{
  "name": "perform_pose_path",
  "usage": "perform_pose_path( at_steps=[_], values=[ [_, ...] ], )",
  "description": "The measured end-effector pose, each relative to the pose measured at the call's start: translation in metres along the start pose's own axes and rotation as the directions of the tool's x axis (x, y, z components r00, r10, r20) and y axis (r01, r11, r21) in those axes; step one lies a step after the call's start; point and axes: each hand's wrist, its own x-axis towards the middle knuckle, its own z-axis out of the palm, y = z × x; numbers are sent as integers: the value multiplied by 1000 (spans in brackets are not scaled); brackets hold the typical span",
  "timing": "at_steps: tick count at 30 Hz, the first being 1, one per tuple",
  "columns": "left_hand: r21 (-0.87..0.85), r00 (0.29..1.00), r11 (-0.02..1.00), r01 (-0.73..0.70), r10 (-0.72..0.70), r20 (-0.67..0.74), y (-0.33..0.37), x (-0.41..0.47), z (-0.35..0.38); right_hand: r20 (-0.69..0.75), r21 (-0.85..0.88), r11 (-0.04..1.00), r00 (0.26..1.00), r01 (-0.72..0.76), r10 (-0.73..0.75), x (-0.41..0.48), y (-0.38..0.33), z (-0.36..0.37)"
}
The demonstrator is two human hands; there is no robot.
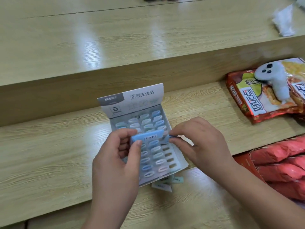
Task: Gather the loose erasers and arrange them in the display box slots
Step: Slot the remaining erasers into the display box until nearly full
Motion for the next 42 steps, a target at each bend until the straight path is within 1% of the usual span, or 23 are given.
perform_pose_path(
  at_steps=[5, 8, 10, 14, 15, 16, 19, 22, 25, 28, 30, 32, 34, 36, 39, 42],
  values=[
    [17, 1000, 1000, -13, 13, 4, 2, -2, -1, 25, 115, 993, 1000, -5, 2, 3, 2, 3],
    [66, 999, 996, -53, 53, 1, 5, -3, -1, 68, 162, 987, 998, -5, -6, 6, 3, 2],
    [96, 996, 992, -84, 85, -3, 6, -4, -2, 119, 116, 993, 992, 31, -45, 9, 3, 1],
    [170, 985, 970, -172, 174, 0, 8, -4, -2, 219, -102, 983, 968, 149, -124, 17, 1, -6],
    [196, 980, 961, -196, 199, 4, 9, -4, -1, 223, -131, 978, 966, 161, -129, 18, 0, -9],
    [219, 976, 952, -214, 216, 13, 10, -3, -1, 219, -129, 981, 969, 142, -111, 19, -1, -13],
    [252, 971, 938, -239, 234, 47, 13, -2, 5, 207, 18, 1000, 978, 16, -19, 22, -2, -27],
    [254, 970, 937, -242, 223, 101, 17, 0, 13, 246, 163, 987, 968, 18, -58, 25, -9, -32],
    [223, 970, 951, -214, 179, 167, 22, 1, 19, 204, 189, 978, 970, 92, -130, 28, -15, -27],
    [193, 969, 957, -217, 186, 162, 23, 2, 22, 124, 189, 967, 973, 169, -194, 27, -13, -22],
    [155, 971, 969, -192, 164, 176, 20, 4, 20, 61, 227, 964, 986, 136, -153, 24, -10, -20],
    [219, 960, 945, -242, 200, 194, 14, 5, 14, 15, 288, 956, 998, 54, -61, 21, -10, -21],
    [369, 941, 869, -329, 267, 209, 5, 7, 7, 12, 326, 945, 1000, 0, -4, 18, -10, -20],
    [482, 932, 800, -357, 273, 236, -4, 9, 4, 29, 335, 942, 1000, -21, 13, 16, -9, -18],
    [518, 925, 773, -366, 240, 295, -11, 9, 5, 74, 264, 964, 997, 0, -20, 12, -5, -12],
    [510, 918, 772, -378, 244, 312, -15, 8, 6, 109, 195, 981, 994, -7, -14, 8, 1, -8]
  ],
)
